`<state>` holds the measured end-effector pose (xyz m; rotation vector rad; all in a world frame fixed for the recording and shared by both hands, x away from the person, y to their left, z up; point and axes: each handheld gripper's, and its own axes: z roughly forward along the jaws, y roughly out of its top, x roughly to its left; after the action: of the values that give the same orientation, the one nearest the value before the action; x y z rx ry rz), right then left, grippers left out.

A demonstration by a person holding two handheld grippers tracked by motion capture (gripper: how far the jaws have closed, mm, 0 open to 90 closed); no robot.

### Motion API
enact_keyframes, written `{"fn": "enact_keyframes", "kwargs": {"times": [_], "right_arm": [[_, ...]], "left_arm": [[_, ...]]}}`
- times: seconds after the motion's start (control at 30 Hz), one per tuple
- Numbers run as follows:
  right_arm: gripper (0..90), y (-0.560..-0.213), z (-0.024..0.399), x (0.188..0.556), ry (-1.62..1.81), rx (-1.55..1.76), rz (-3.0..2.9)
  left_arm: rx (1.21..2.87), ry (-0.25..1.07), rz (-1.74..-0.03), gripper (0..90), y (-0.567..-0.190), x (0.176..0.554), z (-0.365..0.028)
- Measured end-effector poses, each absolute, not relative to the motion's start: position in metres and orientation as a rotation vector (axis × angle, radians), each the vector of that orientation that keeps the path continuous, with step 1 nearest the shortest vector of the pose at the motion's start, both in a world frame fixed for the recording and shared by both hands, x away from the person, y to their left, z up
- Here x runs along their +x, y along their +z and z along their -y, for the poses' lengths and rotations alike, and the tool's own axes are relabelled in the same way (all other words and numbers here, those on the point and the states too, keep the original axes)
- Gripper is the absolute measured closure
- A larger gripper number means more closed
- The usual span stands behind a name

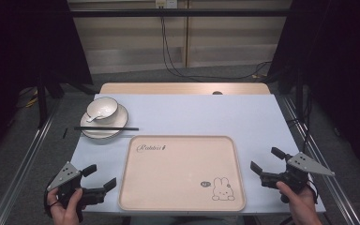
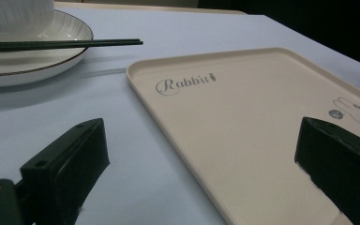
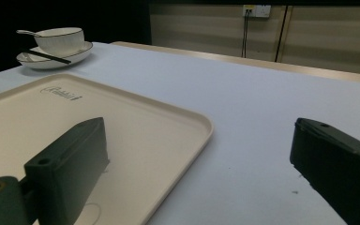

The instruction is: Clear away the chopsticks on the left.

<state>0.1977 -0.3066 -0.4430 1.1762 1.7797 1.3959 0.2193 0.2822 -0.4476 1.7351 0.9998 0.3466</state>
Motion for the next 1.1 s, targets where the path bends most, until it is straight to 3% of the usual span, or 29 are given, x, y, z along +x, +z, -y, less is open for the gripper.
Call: {"fn": "enact_keyframes", "kwargs": {"times": [0.53,0.6,0.77,0.83,1.1], "right_arm": [[4.3,-0.445,0.306,0.199,1.365,1.170,-1.813],[4.3,-0.445,0.306,0.199,1.370,1.168,-1.810],[4.3,-0.445,0.307,0.198,1.371,1.171,-1.802],[4.3,-0.445,0.307,0.198,1.370,1.169,-1.801],[4.5,-0.444,0.306,0.198,1.368,1.169,-1.803]], "left_arm": [[1.738,0.281,-0.931,6.4,-0.433,0.227,-0.292],[1.749,0.357,-0.945,7.1,-0.431,0.228,-0.297],[1.821,0.312,-0.936,3.6,-0.426,0.236,-0.305],[1.847,0.363,-0.923,3.8,-0.425,0.239,-0.305],[1.844,0.396,-0.871,12.5,-0.421,0.262,-0.319]]}}
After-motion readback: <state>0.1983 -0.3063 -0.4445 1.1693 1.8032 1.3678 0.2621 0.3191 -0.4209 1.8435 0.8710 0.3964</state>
